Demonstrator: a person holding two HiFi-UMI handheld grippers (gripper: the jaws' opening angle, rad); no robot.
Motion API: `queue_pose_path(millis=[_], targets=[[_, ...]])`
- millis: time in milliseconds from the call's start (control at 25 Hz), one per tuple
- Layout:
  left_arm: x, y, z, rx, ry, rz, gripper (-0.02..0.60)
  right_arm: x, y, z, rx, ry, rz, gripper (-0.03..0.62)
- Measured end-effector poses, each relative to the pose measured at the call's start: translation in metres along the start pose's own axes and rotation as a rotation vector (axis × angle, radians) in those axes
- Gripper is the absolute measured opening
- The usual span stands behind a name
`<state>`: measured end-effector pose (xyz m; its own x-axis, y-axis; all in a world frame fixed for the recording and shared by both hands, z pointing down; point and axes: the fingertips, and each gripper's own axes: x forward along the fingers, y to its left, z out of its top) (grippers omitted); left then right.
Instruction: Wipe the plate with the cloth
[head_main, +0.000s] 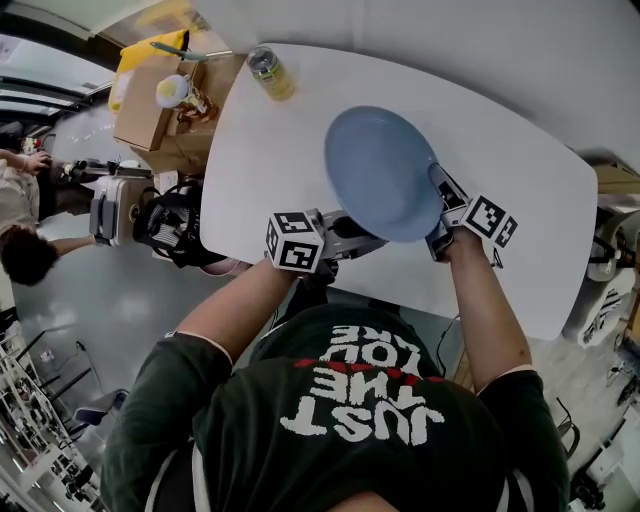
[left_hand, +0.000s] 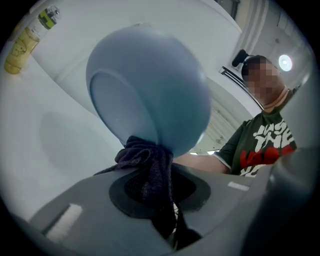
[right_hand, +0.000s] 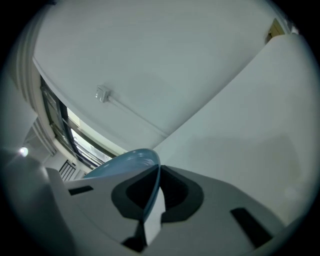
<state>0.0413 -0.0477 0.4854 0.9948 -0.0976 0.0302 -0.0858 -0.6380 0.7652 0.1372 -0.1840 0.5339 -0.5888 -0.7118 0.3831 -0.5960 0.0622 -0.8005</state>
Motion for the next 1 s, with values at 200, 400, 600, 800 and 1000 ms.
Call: queue_pose_path(millis=[200,400,600,800,1000], targets=[[0.004,0.012,0.005,-0.003,-0.071,0.035,0.069,0.000,0.045,-0.018,-0.021,0.084,0.168,0.011],[-0.025,0.035,0.040,-0.018,-0.213,0.049,0.069,-0.012,0.066,-0.036,-0.049,0.164,0.272,0.011],[-0.039,0.042,0.060,0.009,-0.218,0.079,0.069,-0.028,0.082,-0.043,-0.106,0.227,0.376,0.011],[-0.051,0.060,0.085,-0.033,-0.253,0.101,0.067,-0.035,0.102,-0.067,-0.170,0.309,0.435,0.011],[-0.014,0.053,0.062,-0.018,-0.116,0.013,0.067,-0.034,0.117,-0.066,-0.170,0.276,0.452,0.011]])
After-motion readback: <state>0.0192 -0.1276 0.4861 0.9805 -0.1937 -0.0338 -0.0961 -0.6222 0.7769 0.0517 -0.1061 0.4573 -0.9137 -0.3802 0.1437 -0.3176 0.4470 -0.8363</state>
